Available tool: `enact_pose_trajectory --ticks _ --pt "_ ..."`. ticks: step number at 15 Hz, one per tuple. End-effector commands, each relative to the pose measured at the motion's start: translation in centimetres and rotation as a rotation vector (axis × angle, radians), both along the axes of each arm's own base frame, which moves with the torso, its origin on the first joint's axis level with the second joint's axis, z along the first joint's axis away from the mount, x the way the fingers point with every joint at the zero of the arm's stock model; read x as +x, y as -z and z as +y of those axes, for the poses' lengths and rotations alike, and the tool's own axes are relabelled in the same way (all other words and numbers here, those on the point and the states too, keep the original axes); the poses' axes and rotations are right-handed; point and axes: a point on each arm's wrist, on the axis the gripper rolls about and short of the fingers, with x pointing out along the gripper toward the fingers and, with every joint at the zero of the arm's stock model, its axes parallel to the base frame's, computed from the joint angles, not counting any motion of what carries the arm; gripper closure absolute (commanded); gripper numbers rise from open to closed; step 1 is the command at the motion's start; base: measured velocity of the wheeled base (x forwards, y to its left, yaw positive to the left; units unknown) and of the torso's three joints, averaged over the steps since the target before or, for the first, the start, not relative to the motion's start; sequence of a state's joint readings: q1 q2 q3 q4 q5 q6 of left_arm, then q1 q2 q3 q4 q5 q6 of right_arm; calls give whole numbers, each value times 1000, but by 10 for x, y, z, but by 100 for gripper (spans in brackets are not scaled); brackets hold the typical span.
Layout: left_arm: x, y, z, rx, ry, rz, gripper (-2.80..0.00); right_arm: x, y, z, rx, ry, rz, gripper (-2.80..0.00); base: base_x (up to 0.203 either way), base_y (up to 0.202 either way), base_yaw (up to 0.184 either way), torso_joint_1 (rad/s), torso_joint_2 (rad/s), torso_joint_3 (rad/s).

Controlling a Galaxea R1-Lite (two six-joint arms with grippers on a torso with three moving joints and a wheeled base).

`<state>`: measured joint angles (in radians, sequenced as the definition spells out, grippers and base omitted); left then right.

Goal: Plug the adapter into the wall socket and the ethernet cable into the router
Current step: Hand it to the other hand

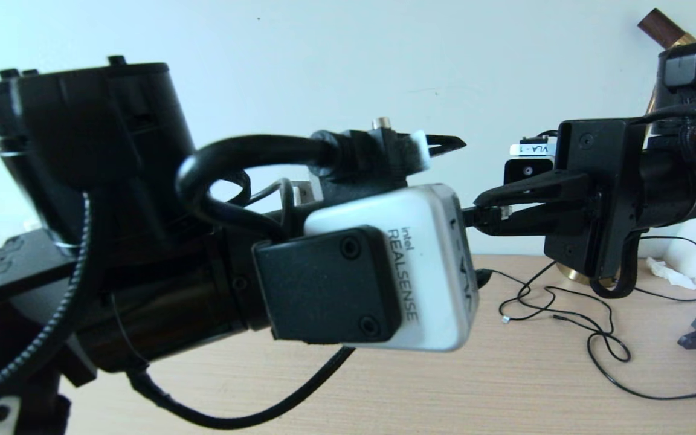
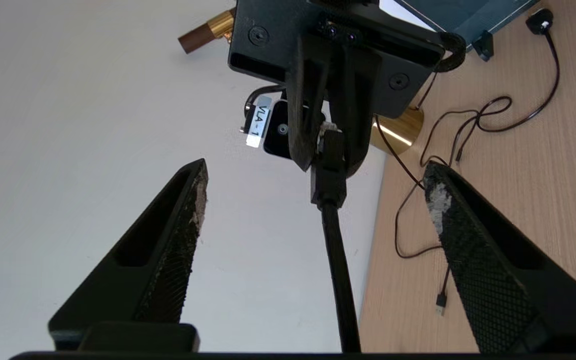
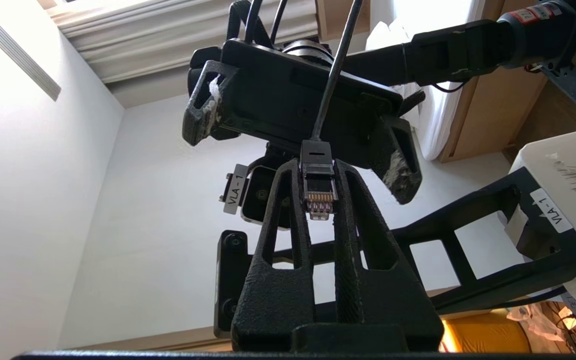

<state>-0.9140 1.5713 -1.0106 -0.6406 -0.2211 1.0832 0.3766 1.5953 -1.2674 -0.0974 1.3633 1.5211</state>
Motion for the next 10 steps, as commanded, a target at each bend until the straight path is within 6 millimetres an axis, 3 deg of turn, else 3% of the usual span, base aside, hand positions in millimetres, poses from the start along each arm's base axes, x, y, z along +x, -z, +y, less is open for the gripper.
enact_pose_trajectory --ticks 1,3,4,10 --pt "0 1 -1 2 1 -4 -280 0 0 0 0 -8 9 0 0 0 0 0 0 0" --pt "0 1 -1 2 3 -1 -280 0 0 0 1 -8 7 0 0 0 0 0 0 0" --pt "0 1 -1 2 2 -1 0 0 0 0 0 -7 9 0 0 0 0 0 0 0" --pt "0 3 0 6 3 3 0 0 0 0 1 -7 6 0 0 0 0 0 0 0"
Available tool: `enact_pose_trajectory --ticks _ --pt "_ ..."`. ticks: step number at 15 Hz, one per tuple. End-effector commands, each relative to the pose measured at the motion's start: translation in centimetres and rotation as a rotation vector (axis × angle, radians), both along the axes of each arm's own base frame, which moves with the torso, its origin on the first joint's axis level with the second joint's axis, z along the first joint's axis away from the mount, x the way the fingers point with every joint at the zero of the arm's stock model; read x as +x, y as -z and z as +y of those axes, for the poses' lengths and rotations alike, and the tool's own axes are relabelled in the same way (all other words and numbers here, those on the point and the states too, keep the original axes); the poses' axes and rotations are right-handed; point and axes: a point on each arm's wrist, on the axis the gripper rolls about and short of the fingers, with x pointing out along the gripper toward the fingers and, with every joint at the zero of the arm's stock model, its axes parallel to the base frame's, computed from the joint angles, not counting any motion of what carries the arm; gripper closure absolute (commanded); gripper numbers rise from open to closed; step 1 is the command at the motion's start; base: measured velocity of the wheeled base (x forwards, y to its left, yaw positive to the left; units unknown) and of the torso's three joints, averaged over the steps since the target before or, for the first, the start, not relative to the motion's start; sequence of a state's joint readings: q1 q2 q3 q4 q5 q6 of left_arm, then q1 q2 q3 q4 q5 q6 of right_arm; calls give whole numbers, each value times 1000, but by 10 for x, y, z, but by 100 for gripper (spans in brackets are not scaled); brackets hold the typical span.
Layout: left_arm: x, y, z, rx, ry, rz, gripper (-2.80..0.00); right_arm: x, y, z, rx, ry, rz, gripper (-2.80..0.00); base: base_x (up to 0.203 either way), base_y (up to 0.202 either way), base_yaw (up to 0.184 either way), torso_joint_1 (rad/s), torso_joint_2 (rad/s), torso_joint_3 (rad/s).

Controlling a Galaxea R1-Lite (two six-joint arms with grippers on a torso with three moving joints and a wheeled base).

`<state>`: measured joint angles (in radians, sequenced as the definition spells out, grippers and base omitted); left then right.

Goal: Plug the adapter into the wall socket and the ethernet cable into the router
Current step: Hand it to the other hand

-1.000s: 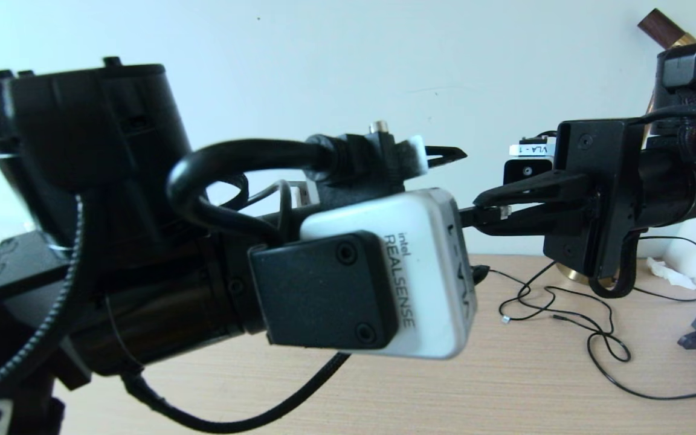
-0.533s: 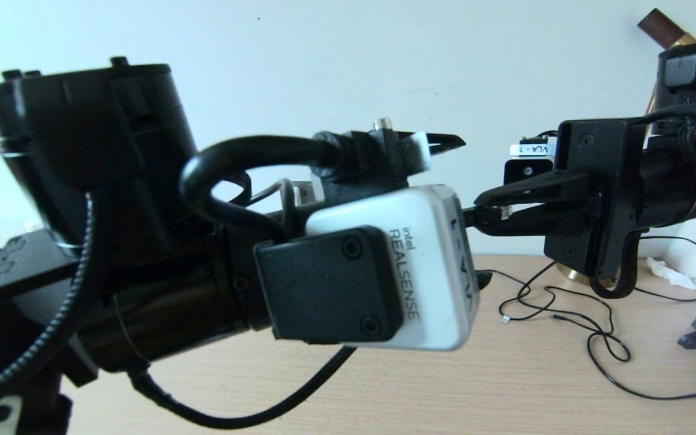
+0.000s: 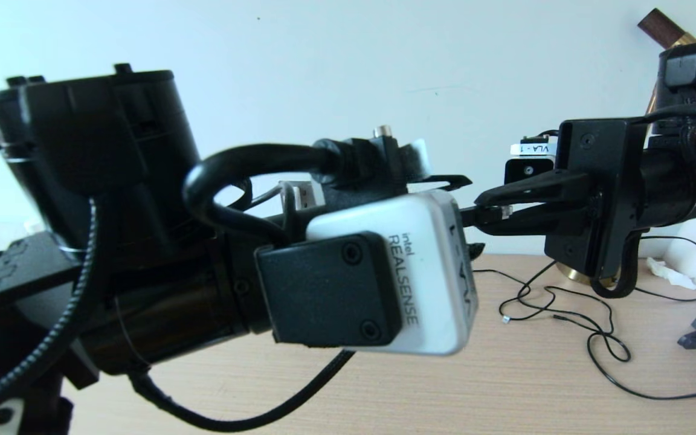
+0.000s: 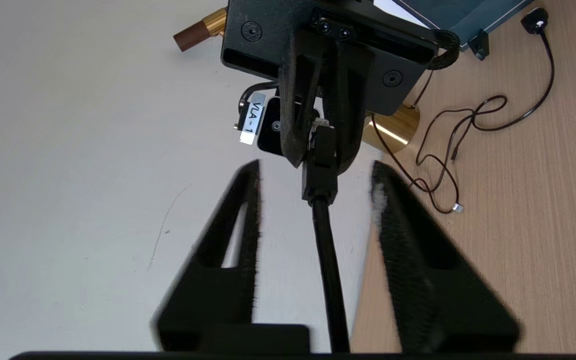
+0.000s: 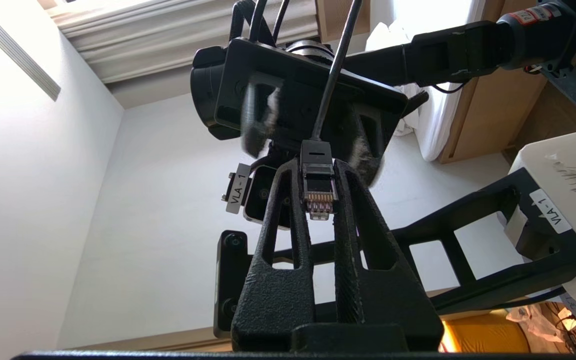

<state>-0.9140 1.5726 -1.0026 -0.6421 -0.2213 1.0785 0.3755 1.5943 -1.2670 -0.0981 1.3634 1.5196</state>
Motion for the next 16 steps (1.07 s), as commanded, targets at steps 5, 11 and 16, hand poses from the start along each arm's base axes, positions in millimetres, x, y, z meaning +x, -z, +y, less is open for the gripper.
enact_pose_trajectory --ticks 5,11,16 --pt "-1 0 0 1 3 -7 0 1 1 1 -1 -8 12 0 0 0 0 0 0 0" --pt "-2 -1 1 -1 2 -8 0 0 1 1 1 -5 -3 -280 0 0 0 0 0 0" --pt "-12 1 19 -35 -21 77 0 -10 -5 -10 3 87 -95 -280 0 0 0 0 0 0"
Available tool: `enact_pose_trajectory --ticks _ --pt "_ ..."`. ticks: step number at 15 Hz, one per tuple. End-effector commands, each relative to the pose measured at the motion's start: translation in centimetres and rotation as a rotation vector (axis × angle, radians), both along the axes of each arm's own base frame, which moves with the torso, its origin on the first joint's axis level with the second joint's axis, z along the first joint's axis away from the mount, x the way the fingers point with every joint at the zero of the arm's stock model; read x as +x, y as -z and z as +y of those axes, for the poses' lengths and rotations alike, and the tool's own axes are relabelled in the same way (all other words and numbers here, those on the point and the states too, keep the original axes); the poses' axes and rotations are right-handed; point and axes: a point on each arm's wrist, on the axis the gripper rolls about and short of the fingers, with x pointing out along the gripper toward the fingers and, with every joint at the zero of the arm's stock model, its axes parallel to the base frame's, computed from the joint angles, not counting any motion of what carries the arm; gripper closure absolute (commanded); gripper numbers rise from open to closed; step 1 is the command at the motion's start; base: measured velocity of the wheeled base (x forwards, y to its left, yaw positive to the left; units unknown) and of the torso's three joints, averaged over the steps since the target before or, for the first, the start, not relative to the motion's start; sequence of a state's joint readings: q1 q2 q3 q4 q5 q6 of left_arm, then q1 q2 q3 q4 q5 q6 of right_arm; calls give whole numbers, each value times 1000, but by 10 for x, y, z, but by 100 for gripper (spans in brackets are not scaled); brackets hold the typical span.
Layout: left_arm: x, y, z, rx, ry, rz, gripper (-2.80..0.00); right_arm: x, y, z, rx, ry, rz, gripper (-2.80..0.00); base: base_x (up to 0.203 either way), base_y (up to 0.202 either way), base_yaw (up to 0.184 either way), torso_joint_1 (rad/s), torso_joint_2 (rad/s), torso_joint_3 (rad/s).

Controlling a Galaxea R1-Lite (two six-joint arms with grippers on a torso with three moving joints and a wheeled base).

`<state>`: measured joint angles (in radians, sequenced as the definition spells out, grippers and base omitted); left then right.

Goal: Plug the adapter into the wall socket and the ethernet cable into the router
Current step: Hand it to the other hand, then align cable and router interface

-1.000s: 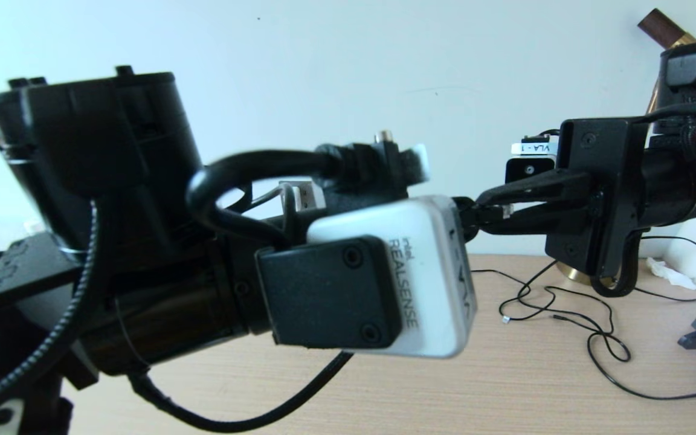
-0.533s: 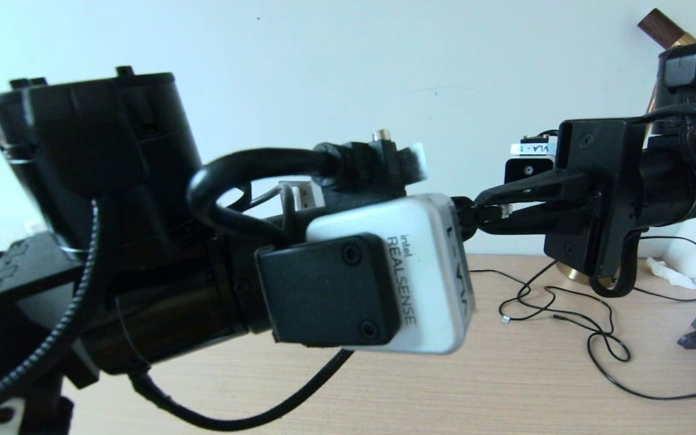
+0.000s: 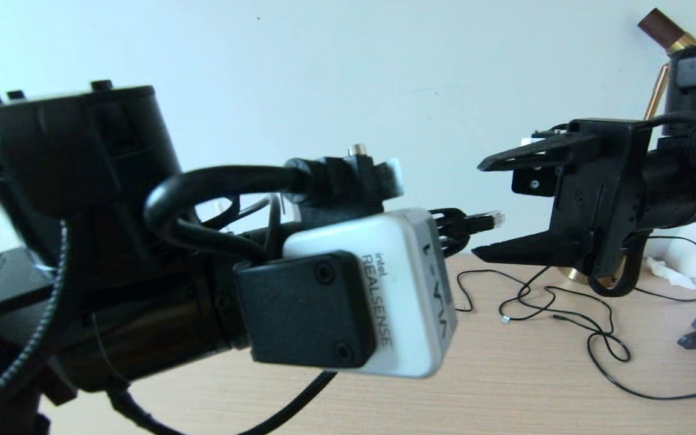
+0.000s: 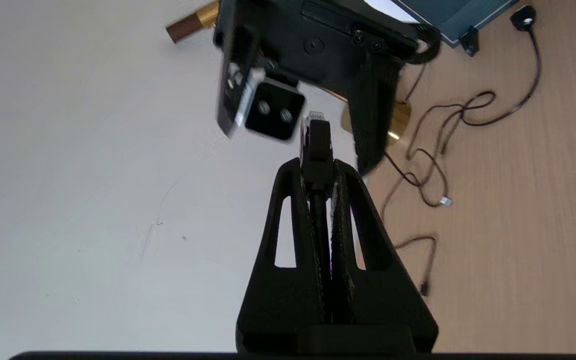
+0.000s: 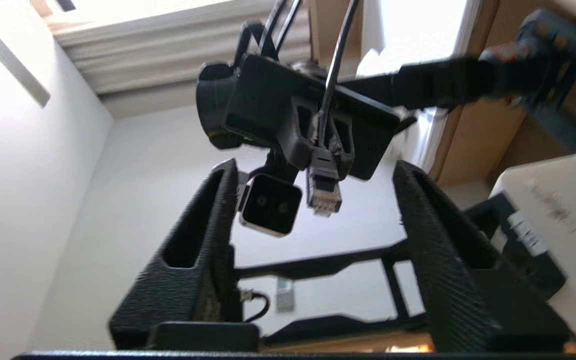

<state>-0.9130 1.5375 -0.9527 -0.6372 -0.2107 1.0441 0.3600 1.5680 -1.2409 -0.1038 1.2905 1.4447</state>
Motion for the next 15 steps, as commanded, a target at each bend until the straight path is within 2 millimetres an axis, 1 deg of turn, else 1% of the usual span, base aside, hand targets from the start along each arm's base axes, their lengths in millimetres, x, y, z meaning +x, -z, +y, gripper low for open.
enact_pose_trajectory --ticks 1,2,3,4,5,6,7,8,9,10,11,12,14,15 --pt "-4 -2 17 -80 -59 127 0 -11 -9 -11 -3 106 -90 -280 0 0 0 0 0 0" --pt "0 1 26 -130 -116 227 0 -18 -16 -21 -13 211 -196 -280 0 0 0 0 0 0" --pt "10 7 38 -172 -199 308 0 -25 -19 -32 -45 341 -316 -280 0 0 0 0 0 0" --pt "20 13 49 -206 -278 373 0 -29 -16 -41 -106 480 -419 -280 0 0 0 0 0 0" --pt "28 19 58 -239 -340 431 0 -31 -10 -46 -188 604 -508 -280 0 0 0 0 0 0" --pt "36 26 69 -281 -407 499 0 -32 -1 -51 -333 748 -634 -280 0 0 0 0 0 0" --pt "44 34 82 -313 -475 560 0 -35 9 -57 -524 861 -786 -280 0 0 0 0 0 0" --pt "51 43 93 -341 -536 634 0 -42 16 -62 -693 936 -897 -280 0 0 0 0 0 0" --pt "58 52 101 -385 -596 740 0 -60 12 -69 -774 998 -977 -280 0 0 0 0 0 0" --pt "63 59 106 -422 -639 838 0 -85 6 -75 -787 1024 -1052 -280 0 0 0 0 0 0" --pt "65 64 108 -450 -670 914 0 -106 5 -81 -812 1024 -1114 -280 0 0 0 0 0 0" --pt "67 70 111 -481 -711 978 0 -129 11 -87 -867 1009 -1174 -280 0 0 0 0 0 0" --pt "69 75 114 -566 -787 1038 0 -166 35 -99 -1055 999 -1270 -280 0 0 0 0 0 0" --pt "74 79 114 -580 -829 1039 0 -184 44 -104 -1130 1020 -1319 -280 0 0 0 0 0 0"
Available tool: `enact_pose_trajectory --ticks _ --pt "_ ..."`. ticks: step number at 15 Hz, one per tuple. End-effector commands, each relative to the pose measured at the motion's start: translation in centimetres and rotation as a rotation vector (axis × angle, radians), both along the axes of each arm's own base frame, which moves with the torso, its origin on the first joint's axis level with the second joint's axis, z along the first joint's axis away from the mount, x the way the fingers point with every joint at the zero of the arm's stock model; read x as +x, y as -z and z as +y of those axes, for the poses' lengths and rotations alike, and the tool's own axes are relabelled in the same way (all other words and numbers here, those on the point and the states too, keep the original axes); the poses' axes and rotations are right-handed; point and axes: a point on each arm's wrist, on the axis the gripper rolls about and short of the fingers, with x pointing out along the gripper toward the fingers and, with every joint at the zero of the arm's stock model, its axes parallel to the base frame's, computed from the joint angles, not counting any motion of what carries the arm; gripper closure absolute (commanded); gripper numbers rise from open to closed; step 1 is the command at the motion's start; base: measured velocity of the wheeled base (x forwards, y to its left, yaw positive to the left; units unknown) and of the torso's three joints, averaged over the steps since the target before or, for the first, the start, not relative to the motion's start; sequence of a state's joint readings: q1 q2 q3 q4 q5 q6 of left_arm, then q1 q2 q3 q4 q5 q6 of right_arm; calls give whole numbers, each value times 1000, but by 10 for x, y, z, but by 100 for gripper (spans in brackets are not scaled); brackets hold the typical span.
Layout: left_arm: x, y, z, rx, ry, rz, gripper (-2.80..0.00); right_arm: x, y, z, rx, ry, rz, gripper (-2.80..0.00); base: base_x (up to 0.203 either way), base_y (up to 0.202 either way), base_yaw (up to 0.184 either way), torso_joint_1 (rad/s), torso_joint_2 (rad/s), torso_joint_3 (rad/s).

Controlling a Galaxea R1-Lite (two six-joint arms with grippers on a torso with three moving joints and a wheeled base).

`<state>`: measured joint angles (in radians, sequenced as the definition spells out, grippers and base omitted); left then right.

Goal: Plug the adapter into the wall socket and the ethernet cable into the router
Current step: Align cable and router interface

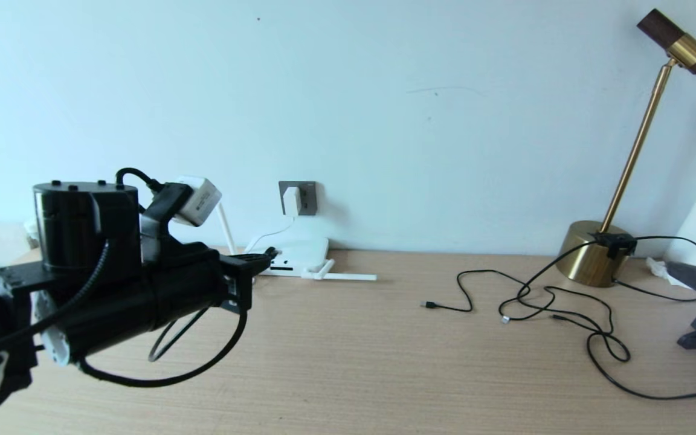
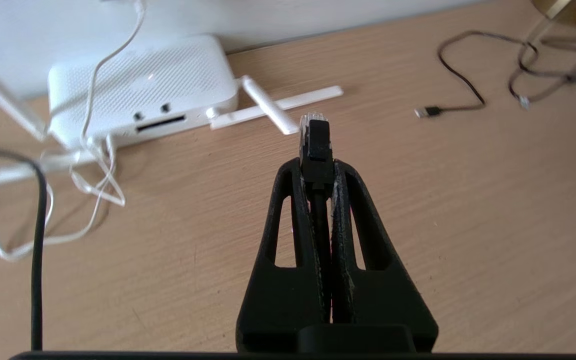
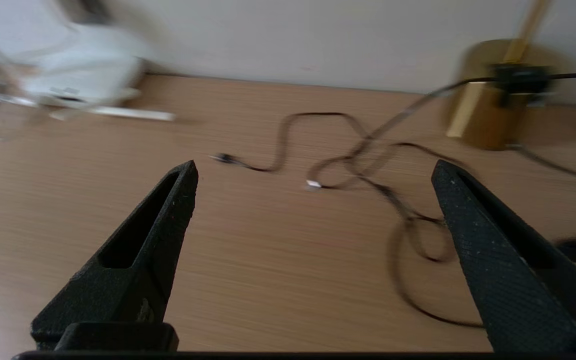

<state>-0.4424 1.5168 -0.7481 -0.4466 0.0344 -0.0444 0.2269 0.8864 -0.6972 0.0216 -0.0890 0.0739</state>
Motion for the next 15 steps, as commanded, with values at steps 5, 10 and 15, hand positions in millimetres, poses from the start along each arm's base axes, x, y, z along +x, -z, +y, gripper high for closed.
enact_pose_trajectory --ticks 5,10,15 --pt "17 25 1 66 -219 26 0 -85 52 -25 -182 251 -152 -280 0 0 0 0 0 0" --pt "10 58 6 157 -306 114 0 -98 98 -26 -245 457 -81 -280 0 0 0 0 0 0" --pt "17 85 2 99 -312 33 0 -95 173 -19 -156 169 63 -280 0 0 0 0 0 0"
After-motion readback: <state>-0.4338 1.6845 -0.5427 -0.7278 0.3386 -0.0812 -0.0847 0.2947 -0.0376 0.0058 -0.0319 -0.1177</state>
